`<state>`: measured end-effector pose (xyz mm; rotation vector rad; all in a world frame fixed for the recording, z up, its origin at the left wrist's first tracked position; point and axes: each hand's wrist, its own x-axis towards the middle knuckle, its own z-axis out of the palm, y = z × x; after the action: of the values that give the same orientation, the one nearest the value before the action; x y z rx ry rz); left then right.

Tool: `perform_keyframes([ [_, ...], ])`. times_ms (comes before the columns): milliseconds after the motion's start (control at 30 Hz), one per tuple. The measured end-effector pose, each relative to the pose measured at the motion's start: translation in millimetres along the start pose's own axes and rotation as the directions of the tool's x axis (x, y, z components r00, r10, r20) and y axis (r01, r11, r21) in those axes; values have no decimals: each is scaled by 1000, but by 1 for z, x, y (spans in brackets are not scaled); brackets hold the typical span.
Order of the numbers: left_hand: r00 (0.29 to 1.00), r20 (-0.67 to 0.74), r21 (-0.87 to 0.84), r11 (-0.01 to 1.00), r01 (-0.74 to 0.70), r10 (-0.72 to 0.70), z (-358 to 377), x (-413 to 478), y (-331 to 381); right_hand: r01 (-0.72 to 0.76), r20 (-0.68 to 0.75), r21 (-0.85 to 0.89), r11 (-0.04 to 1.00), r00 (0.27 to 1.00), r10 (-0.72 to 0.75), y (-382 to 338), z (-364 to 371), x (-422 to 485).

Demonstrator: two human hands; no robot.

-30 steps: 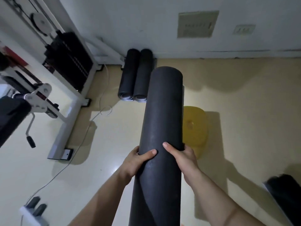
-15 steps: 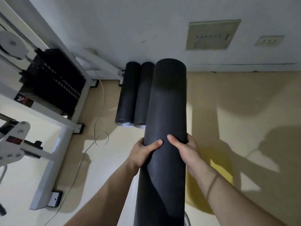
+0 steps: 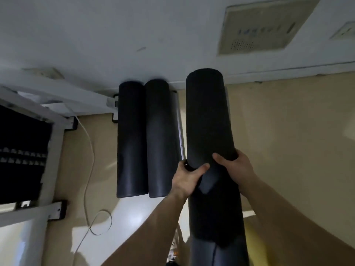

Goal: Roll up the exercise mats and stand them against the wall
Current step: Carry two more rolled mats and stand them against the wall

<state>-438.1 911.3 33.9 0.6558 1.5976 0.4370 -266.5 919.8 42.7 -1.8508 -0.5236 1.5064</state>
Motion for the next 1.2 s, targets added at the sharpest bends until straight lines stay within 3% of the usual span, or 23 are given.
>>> perform_keyframes([
  [400,996,-75,379,925,-17,48,3,213,-3,7,39,-19,1000,999,-7,49,85,234],
  [533,978,-103,575,813,-92,184,4,249,-21,11,33,3,1000,999,-11,79,111,272],
  [700,971,-66,624,769,-140,230,3,275,-27,40,21,-11,999,999,-40,91,123,292],
  [833,973,-28,735,664,-136,230,4,278,-17,48,71,-231,972,997,-33,80,120,300],
  [933,980,-28,706,698,-120,197,-6,255,-2,45,29,-519,853,999,-35,59,114,275],
  [1033,986,-61,686,724,-73,158,-27,205,18,-26,-19,-612,790,1000,18,29,97,226],
  [1200,994,-25,798,601,-47,111,-47,108,63,-86,-73,-733,675,996,48,-16,39,130],
])
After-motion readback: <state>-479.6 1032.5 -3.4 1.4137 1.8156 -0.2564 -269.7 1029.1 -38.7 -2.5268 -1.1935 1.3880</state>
